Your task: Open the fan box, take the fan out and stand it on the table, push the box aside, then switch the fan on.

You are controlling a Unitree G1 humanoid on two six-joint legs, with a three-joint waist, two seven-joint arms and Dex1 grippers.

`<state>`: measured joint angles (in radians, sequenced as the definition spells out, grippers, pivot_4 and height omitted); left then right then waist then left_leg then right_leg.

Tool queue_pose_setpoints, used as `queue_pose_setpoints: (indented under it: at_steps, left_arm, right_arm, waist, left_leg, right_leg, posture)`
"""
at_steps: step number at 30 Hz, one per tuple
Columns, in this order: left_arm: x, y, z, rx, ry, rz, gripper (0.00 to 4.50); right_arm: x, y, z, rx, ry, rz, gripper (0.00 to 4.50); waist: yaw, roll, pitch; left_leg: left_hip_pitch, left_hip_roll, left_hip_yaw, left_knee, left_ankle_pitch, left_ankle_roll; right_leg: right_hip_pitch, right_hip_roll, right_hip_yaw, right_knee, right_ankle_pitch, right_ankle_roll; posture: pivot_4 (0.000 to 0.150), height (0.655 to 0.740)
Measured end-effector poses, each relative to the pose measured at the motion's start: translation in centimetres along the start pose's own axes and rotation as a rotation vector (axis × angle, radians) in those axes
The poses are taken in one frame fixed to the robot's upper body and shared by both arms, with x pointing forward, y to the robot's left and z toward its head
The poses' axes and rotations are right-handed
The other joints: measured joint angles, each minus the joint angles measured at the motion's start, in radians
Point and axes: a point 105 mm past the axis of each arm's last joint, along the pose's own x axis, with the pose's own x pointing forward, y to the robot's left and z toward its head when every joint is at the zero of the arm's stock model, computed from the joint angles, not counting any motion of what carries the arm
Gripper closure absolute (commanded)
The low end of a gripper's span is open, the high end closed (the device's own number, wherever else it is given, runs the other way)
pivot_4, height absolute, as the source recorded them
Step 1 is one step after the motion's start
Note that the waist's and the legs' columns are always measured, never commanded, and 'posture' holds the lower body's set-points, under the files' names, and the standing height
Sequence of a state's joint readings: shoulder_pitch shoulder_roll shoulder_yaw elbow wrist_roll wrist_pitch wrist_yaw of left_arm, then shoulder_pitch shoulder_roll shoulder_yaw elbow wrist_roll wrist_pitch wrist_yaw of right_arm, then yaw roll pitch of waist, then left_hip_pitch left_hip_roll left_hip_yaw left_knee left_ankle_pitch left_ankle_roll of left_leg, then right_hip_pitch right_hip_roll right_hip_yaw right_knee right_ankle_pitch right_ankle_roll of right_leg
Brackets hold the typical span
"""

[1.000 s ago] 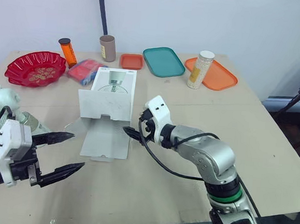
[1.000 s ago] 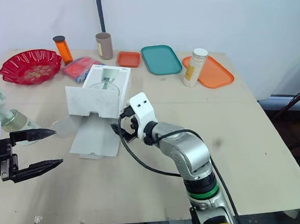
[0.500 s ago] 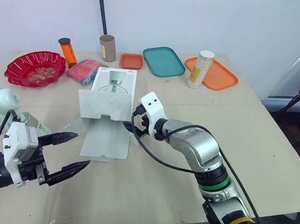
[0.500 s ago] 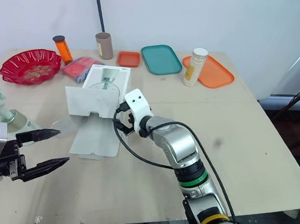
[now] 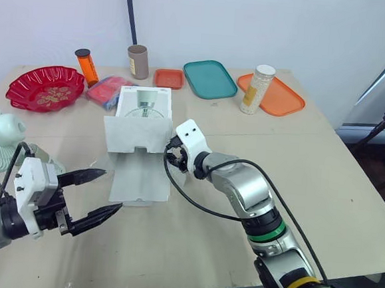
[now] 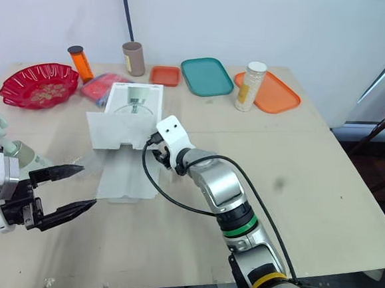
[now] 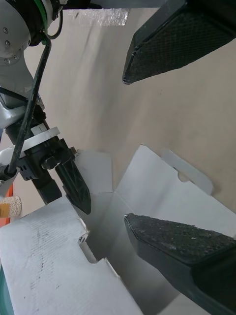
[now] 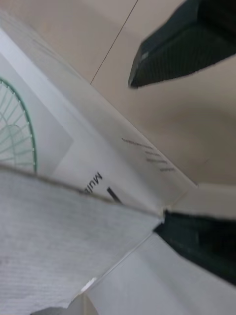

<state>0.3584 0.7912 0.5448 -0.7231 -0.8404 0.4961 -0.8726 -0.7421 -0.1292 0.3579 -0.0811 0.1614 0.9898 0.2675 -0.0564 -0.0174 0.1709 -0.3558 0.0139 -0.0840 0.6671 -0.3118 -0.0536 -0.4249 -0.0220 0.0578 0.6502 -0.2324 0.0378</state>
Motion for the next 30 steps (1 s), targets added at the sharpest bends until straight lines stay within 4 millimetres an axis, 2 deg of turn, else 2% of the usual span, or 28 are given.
queue_pose_setpoints:
  at_steps: [4, 11, 21, 30]
  left_arm:
    - [0.1, 0.1, 0.0, 0.008, -0.011, 0.002, 0.00]
    - [0.4, 0.4, 0.0, 0.010, -0.024, 0.003, 0.00]
    - [0.6, 0.7, 0.0, 0.015, -0.032, 0.007, 0.00]
    - [0.2, 2.5, -0.2, 0.001, -0.038, 0.063, 0.00]
  right_arm:
    - [0.1, -0.3, 0.0, 0.008, 0.008, -0.031, 4.47]
    - [0.2, -0.3, 0.0, 0.024, 0.016, -0.053, 4.47]
    - [0.0, -1.5, -0.2, 0.043, 0.022, -0.108, 4.47]
    - [-1.7, -2.5, -1.4, 0.025, 0.033, -0.130, 4.47]
  waist:
    - [0.000, 0.000, 0.000]
    - [0.000, 0.000, 0.000]
    - [0.000, 0.000, 0.000]
    - [0.003, 0.000, 0.000]
  left_leg:
    - [0.000, 0.000, 0.000, 0.000, 0.000, 0.000]
    - [0.000, 0.000, 0.000, 0.000, 0.000, 0.000]
    - [0.000, 0.000, 0.000, 0.000, 0.000, 0.000]
    - [0.000, -0.001, -0.001, 0.000, 0.000, 0.000]
  right_leg:
    - [0.000, 0.000, 0.000, 0.000, 0.000, 0.000]
    - [0.000, 0.000, 0.000, 0.000, 0.000, 0.000]
    - [0.000, 0.000, -0.001, 0.000, 0.001, 0.000]
    - [0.000, -0.001, -0.001, 0.000, 0.001, 0.000]
  posture:
    - [0.150, 0.7400]
    - [0.150, 0.7400]
    - [0.150, 0.7400]
    - [0.150, 0.7400]
